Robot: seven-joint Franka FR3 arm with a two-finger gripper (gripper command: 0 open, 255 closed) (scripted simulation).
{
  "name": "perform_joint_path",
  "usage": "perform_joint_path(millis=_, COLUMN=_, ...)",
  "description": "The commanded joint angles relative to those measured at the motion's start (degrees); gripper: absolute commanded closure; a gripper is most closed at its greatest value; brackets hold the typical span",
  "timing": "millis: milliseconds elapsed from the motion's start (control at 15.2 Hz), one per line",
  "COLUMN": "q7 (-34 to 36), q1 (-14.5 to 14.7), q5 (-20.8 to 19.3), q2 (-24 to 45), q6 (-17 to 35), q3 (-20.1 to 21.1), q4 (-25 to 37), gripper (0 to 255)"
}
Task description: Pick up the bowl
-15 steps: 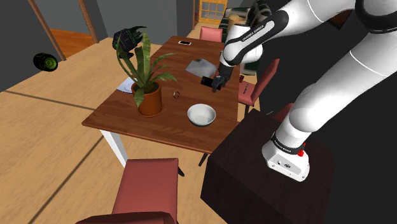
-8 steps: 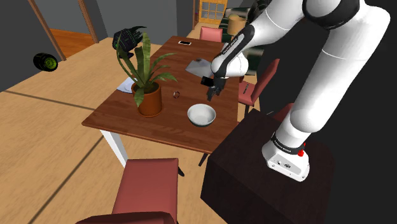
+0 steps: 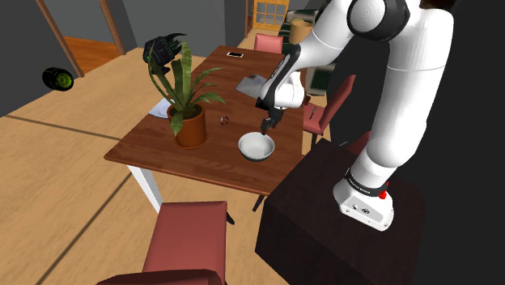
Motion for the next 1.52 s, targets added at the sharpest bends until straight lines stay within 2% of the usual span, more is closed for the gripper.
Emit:
perform_joint_path(millis=0, q7=-1.73, q1=-0.92, q5=1.86, q2=1.79, q6=1.28, q3=1.25, q4=0.52, gripper=0)
perform_joint_path(millis=132, q7=-3.79, q1=-2.21, q5=3.99, q2=4.14, q6=2.85, q3=2.91, q4=1.34, gripper=0)
perform_joint_path(millis=264, q7=-3.74, q1=-2.27, q5=3.93, q2=4.14, q6=2.86, q3=2.97, q4=1.33, gripper=0)
perform_joint_path(millis=330, q7=-3.72, q1=-2.25, q5=3.94, q2=4.13, q6=2.88, q3=2.98, q4=1.3, gripper=255)
perform_joint_path(millis=924, q7=-3.74, q1=-2.27, q5=3.94, q2=4.14, q6=2.86, q3=2.97, q4=1.33, gripper=255)
perform_joint_path(millis=1452, q7=2.72, q1=1.5, q5=-3.02, q2=-3.06, q6=-2.08, q3=-2.07, q4=-0.88, gripper=255)
